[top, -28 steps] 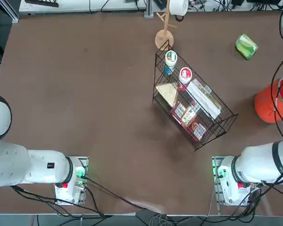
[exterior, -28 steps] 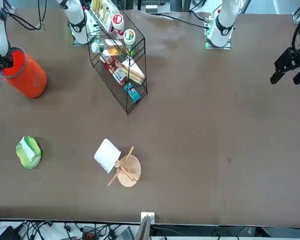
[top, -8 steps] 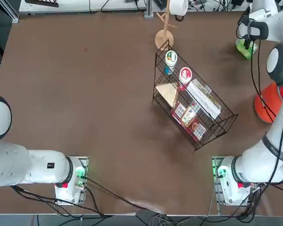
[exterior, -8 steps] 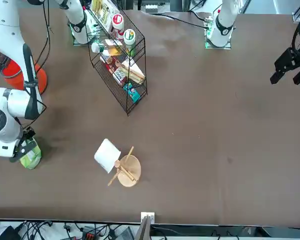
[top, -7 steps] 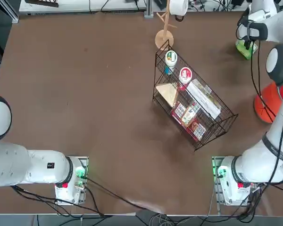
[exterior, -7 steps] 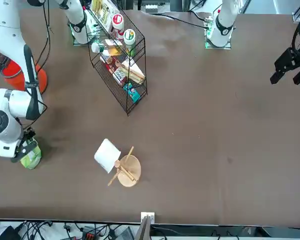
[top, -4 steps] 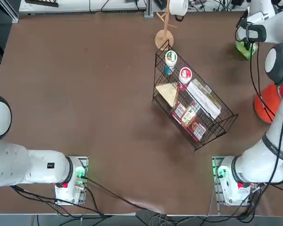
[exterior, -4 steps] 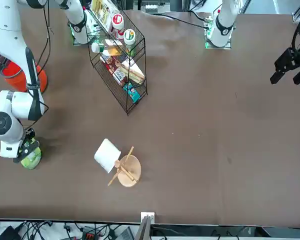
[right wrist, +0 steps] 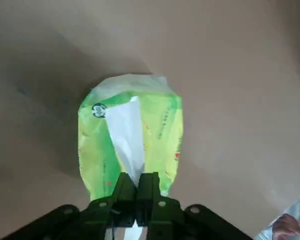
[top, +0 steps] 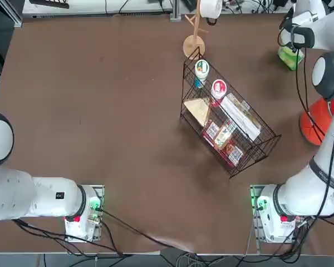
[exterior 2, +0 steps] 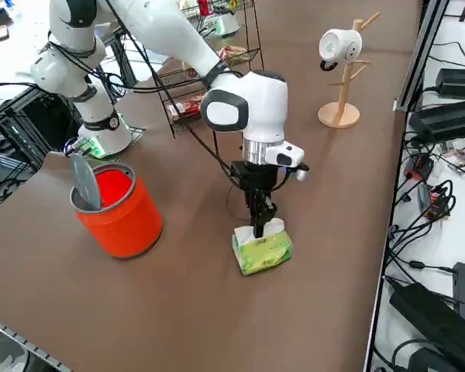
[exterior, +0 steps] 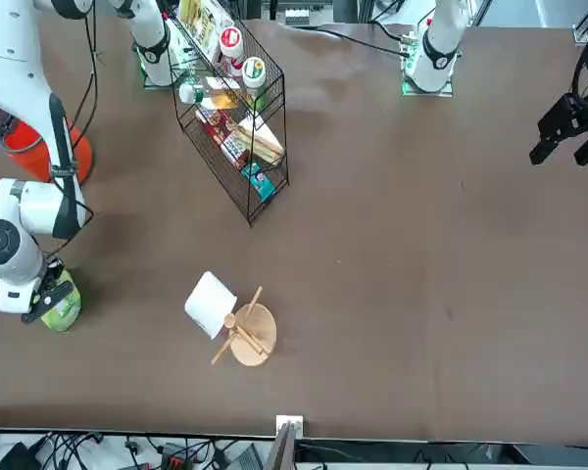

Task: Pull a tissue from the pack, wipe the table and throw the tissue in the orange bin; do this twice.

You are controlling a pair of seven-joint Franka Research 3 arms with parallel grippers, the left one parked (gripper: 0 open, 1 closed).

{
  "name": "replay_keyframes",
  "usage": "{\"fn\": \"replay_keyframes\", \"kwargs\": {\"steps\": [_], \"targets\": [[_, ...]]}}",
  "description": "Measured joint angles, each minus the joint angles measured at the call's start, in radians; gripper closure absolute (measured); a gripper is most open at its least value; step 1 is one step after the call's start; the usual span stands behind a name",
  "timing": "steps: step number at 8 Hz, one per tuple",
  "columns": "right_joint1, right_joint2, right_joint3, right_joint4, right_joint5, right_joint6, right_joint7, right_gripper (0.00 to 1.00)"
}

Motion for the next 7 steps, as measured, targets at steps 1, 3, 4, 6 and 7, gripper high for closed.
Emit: {"fn": "replay_keyframes", "kwargs": {"steps": [1,3,4,6,7], "targets": [[0.001,0.0,0.0,0.019,0.0,-0.027,0.0,0.99],[0.003,-0.014,0.0,0.06,0.006,-0.108,0.001,0.99],[0.006,-0.043,0.0,0.075,0.013,-0.165,0.012,0.99],[0.036,-0.131,0.001,0.084,0.051,-0.319,0.116,0.99],[0.063,-0.176,0.002,0.083,0.089,-0.409,0.207,0.99]]}}
